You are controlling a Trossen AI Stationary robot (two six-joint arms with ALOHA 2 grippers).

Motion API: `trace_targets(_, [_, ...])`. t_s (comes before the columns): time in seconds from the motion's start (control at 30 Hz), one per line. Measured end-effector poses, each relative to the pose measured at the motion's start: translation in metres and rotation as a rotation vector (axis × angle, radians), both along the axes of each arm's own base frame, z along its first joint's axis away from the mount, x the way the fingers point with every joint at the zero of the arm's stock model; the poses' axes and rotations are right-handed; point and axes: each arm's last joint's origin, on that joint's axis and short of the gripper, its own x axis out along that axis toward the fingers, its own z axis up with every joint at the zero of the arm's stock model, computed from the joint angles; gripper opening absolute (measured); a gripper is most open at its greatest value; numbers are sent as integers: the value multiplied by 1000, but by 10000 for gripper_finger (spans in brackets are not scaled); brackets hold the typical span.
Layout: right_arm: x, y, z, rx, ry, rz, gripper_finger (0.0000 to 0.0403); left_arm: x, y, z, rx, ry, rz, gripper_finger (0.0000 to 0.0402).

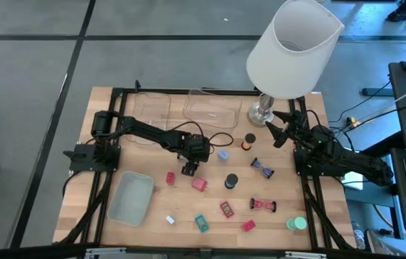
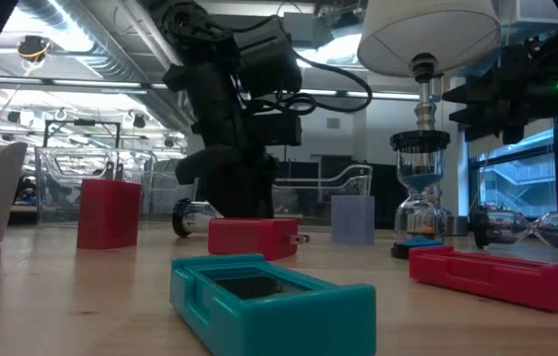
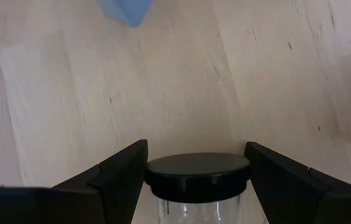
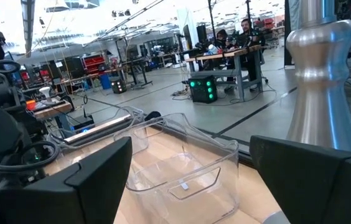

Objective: Pick & Place Office items
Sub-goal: Put the white hourglass into the left transparent bin

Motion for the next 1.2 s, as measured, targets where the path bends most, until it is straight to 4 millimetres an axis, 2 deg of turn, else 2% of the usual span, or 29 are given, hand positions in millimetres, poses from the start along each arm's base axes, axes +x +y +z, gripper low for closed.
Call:
trace_targets(0.2, [0,0,0,0,0,0,327,0,0,-1,0,3,19,265])
trace_targets(0.43, [0,0,0,0,0,0,327,-1,0,-2,-26,8,73,211])
trace_targets(0.67, [0,0,0,-1,2,0,327,6,1,8,-39,9,138,209])
trace_targets(0.73, [0,0,0,-5,6,-1,327,10,2,19,-21,-26,163,209])
trace_targets(0.87, [0,0,-1,-4,10,-1,327,11,1,58,22,-167,195,211])
trace_targets(0.93, [0,0,0,-5,10,0,327,5,1,72,33,-197,224,211])
trace_targets(1.1, [0,0,-1,-5,11,9,327,-7,4,115,81,-414,298,211])
trace_targets(1.2, [0,0,-1,-5,11,16,327,-24,4,122,97,-499,325,211])
